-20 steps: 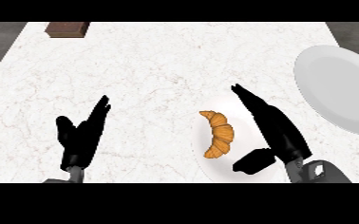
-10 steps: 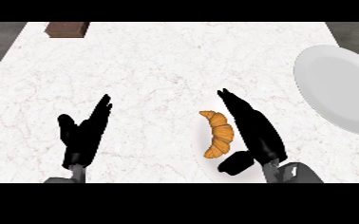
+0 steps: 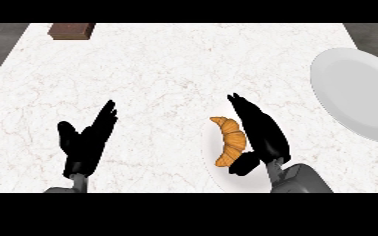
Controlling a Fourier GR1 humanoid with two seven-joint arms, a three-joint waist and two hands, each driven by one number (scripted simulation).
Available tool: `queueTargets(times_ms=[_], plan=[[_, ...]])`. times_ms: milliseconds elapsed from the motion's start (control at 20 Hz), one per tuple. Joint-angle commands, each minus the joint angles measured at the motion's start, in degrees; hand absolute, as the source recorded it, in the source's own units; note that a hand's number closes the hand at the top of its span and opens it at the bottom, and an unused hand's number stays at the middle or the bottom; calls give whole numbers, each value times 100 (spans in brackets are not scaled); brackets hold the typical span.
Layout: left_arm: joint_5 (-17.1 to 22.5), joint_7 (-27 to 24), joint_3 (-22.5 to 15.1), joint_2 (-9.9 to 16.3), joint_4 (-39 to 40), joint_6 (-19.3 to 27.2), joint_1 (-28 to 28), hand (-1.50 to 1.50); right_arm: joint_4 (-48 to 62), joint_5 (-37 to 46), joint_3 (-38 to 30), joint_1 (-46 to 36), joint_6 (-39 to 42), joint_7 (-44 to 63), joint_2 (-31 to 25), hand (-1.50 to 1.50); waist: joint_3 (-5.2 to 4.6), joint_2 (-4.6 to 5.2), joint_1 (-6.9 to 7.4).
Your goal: Pick the croissant from the plate and place it in the plate
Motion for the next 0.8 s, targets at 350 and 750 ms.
queueTargets(times_ms=[350,750], plan=[[-271,171,-116,-311,198,75,12,0,1235,521,153,-389,408,-544,529,150,-37,41,28],[-279,149,154,-268,256,-67,0,0,991,1224,-38,-220,227,-888,510,150,-38,32,-12]])
